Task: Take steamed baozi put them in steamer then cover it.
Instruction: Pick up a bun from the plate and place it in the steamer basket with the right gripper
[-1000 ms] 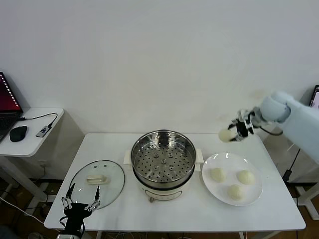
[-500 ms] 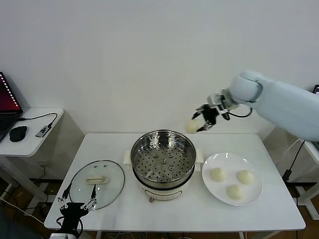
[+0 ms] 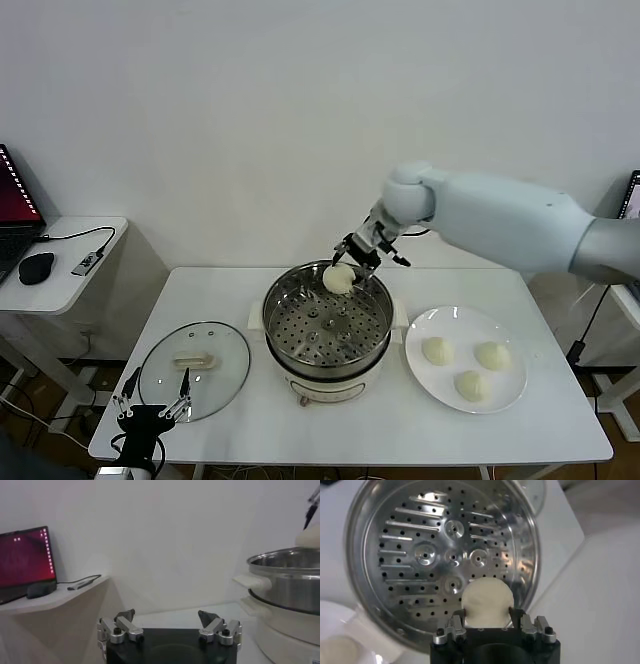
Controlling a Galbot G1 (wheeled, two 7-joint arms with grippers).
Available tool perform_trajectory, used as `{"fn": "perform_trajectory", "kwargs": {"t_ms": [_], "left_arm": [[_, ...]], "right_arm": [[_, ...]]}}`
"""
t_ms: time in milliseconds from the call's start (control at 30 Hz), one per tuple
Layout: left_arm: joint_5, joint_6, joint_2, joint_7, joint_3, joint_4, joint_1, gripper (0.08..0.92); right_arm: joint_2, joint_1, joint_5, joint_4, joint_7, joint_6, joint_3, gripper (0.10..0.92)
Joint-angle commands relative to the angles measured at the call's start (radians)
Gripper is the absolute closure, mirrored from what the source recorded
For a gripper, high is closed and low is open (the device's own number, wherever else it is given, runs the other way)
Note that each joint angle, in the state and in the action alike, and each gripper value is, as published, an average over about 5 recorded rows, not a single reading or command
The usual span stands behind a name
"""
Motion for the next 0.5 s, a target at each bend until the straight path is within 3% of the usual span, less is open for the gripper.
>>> {"fn": "perform_trajectory", "kwargs": {"t_ms": [33, 400, 500], "left_arm": [[-0.007, 0.000, 0.002, 0.000, -0.004, 0.006, -0.002, 0.177], [0.001, -0.002, 0.003, 0.005, -0.004, 0.014, -0.008, 0.177], [0.000, -0.001, 0.003, 0.005, -0.003, 0.013, -0.007, 0.177]], "right_arm": [[0.109, -0.058, -0.183, -0.117, 0.040, 0.158, -0.008, 0.457], [0.146, -0.130, -0.283, -0.228, 0.075, 0.224, 0.043, 0.443], [0.149, -0.134, -0.288, -0.237, 0.089, 0.238, 0.046, 0.397]]}}
